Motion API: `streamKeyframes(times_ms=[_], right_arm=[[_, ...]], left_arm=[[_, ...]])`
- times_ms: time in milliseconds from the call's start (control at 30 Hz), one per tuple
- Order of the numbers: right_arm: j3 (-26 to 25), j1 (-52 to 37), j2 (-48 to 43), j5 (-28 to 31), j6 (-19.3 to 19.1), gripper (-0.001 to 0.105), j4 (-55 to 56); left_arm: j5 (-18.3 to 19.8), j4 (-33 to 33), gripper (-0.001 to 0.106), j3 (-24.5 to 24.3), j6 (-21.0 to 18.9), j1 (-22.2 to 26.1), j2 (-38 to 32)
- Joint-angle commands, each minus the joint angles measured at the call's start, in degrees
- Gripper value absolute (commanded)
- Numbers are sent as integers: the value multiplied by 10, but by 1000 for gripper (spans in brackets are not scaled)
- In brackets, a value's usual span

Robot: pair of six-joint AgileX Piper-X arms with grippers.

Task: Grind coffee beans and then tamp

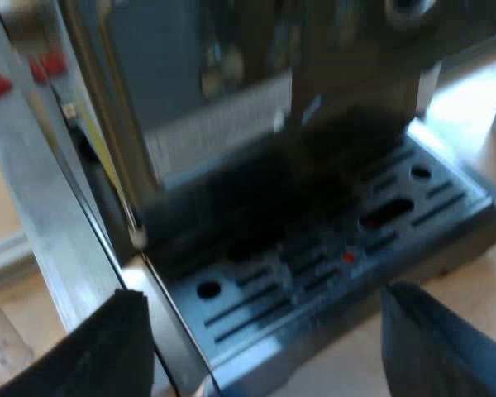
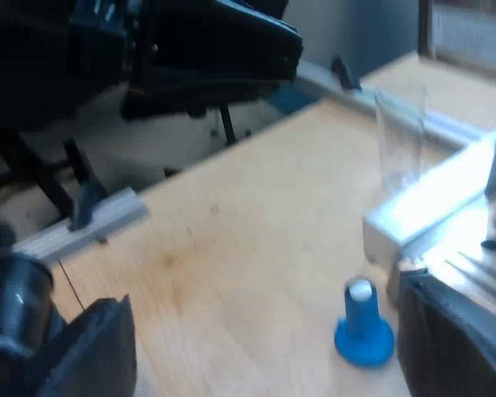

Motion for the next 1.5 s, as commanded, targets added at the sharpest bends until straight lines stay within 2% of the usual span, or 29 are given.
streamKeyframes(times_ms=[33,233,333,433,500,533,633,767,933,1067,1133,1267,1333,1433,1500], right_arm=[[-27,1,-5,-2,-14,67,22],[-81,-16,-5,31,-1,67,110],[-103,-56,-5,24,21,67,153],[-112,-78,-5,9,22,67,171],[-120,-118,-5,-27,24,67,190],[-120,-175,-5,-79,38,67,202],[-120,-234,-5,-125,53,67,217],[-120,-318,-5,-159,72,67,248],[-120,-393,-5,-201,72,67,288],[-120,-458,-5,-218,72,67,326],[-120,-488,-5,-230,72,67,336],[-120,-550,-5,-272,69,67,356],[-120,-592,-5,-300,54,67,370],[-120,-619,-5,-308,52,67,378],[-120,-668,-5,-317,30,67,399]], left_arm=[[-7,-3,61,-23,-6,-1,-4],[-7,-4,61,-51,-4,-1,-4],[-7,-4,61,-52,-4,-1,-4],[-7,-4,61,-52,-4,-1,-4],[-7,-4,61,-52,-4,-1,0],[-7,-4,61,-52,-6,-1,3],[-7,-4,61,-52,-7,-1,5],[-7,-4,61,-52,-15,4,50],[-1,-4,61,-52,-14,60,75],[9,-4,61,-52,-14,83,79],[38,-4,61,-52,-30,136,81],[37,-4,61,-52,-30,139,81],[37,-4,61,-52,-30,139,81],[33,-3,61,-52,-28,139,81],[33,0,61,-52,-28,139,81]])
